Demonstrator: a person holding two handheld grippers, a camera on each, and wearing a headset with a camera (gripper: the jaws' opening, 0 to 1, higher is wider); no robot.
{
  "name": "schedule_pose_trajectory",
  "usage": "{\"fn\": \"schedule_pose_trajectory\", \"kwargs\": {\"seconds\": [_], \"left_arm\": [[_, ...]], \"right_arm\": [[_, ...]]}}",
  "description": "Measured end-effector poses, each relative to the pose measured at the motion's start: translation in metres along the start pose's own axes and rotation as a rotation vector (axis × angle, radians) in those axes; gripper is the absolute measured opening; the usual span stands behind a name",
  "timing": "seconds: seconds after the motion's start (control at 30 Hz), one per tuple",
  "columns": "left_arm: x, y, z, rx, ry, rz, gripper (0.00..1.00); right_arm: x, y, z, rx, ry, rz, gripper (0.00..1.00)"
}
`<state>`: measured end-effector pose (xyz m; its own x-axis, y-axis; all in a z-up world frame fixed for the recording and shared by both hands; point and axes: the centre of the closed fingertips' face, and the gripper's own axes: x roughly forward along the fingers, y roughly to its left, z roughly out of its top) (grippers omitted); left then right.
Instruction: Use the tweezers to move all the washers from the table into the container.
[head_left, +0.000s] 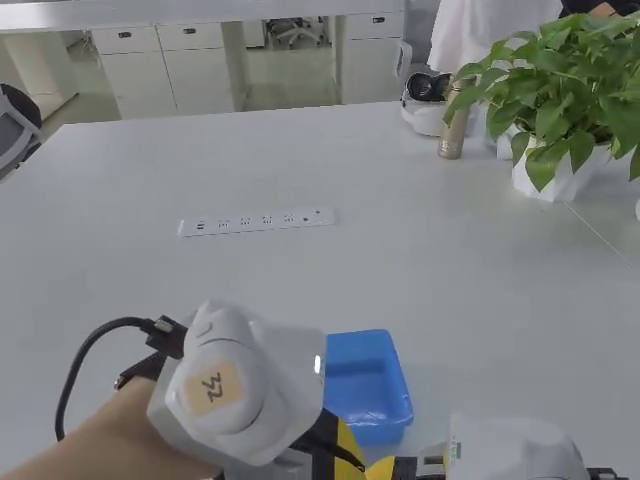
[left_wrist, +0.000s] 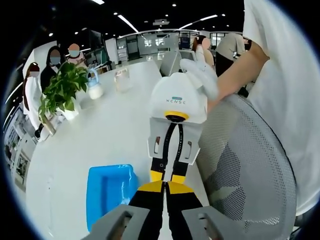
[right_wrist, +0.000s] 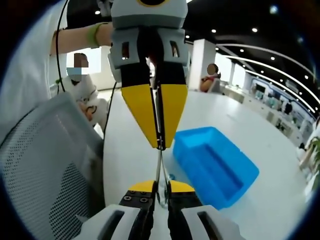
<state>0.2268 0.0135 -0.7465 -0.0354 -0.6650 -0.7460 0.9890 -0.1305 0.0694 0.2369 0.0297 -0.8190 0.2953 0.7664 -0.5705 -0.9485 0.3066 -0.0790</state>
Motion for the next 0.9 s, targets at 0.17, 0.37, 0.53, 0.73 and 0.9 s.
{"fn": "schedule_pose_trajectory", "kwargs": {"seconds": [0.17, 0.37, 0.53, 0.73, 0.9], "left_arm": [[0.006, 0.000, -0.002, -0.018, 0.004, -0.018, 0.00], [0.010, 0.003, 0.002, -0.032, 0.012, -0.025, 0.00], [0.010, 0.001, 0.002, -0.045, 0.013, -0.035, 0.00], [0.010, 0.004, 0.000, -0.138, -0.016, -0.027, 0.00], [0.002, 0.016, -0.004, -0.340, -0.150, 0.041, 0.02]], "right_arm": [[0.003, 0.003, -0.004, 0.008, 0.016, 0.020, 0.05], [0.000, 0.000, -0.003, 0.044, 0.012, 0.020, 0.06], [-0.004, 0.002, 0.006, 0.110, -0.012, 0.052, 0.09], [-0.003, -0.002, 0.006, 0.184, -0.021, 0.049, 0.04], [-0.007, -0.006, 0.000, 0.170, 0.019, 0.052, 0.02]]}}
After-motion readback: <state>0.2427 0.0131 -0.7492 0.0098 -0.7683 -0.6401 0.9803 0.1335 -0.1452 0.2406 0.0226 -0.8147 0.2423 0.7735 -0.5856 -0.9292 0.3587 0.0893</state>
